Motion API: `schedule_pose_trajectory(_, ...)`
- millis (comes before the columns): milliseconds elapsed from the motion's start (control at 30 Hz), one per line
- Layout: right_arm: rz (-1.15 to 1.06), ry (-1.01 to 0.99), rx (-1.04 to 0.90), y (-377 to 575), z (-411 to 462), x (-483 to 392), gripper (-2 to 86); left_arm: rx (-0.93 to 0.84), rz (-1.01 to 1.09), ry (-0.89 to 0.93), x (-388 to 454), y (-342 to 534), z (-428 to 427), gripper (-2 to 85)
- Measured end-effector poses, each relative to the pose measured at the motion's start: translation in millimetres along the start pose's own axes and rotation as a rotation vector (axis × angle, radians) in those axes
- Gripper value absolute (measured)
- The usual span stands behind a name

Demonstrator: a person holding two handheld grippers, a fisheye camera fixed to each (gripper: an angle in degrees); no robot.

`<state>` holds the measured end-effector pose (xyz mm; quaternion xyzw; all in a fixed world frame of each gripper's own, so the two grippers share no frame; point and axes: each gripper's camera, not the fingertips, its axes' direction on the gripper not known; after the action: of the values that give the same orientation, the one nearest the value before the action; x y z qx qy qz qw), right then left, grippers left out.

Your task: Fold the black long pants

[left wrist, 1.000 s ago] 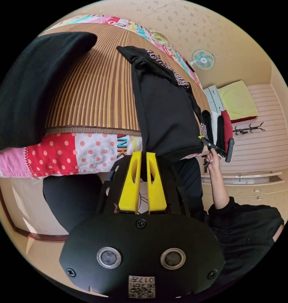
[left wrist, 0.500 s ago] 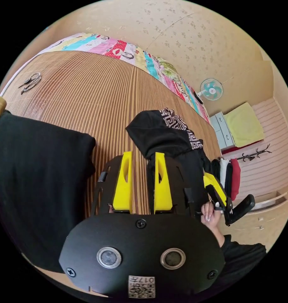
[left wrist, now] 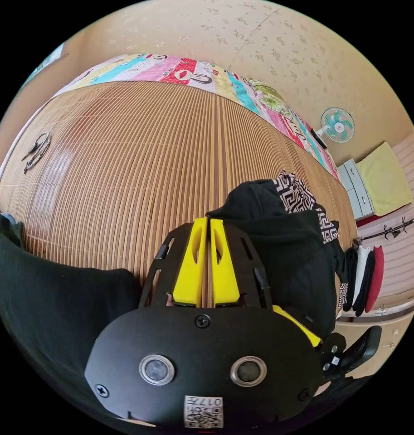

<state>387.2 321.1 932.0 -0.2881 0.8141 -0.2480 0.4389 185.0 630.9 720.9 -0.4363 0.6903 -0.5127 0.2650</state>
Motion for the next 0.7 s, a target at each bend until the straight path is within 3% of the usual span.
schedule_pose_trajectory(200, 0.037, -0.038, -0.005, -16.7, 7.9, 6.5, 4.7, -0.003, -0.003, -0.043, 2.4, -19.6, 2.4, 1.7)
schedule_pose_trajectory(300, 0.054, -0.158, -0.004, -15.7, -5.8, 20.6, 5.7, 0.021, -0.006, -0.049, 6.0, -6.6, -11.1, 6.1)
schedule_pose_trajectory(433, 0.098, -0.260, 0.126, 29.0, -61.8, 59.0, 6.3, 0.101, 0.014, 0.091, 7.3, 38.4, -45.2, 9.7)
schedule_pose_trajectory(500, 0.130, -0.230, 0.166, 59.9, -88.7, 84.6, 6.6, 0.137, 0.091, 0.279, 11.5, 96.2, -69.9, 10.2)
schedule_pose_trajectory(600, 0.305, -0.067, 0.224, 130.0, -128.1, 143.1, 6.4, 0.070, 0.171, 0.417, 17.9, 185.2, -88.8, 10.0)
schedule_pose_trajectory(700, 0.486, 0.071, 0.240, 204.8, -162.9, 198.9, 6.5, 0.025, 0.111, 0.322, 12.2, 269.0, -103.5, 10.3)
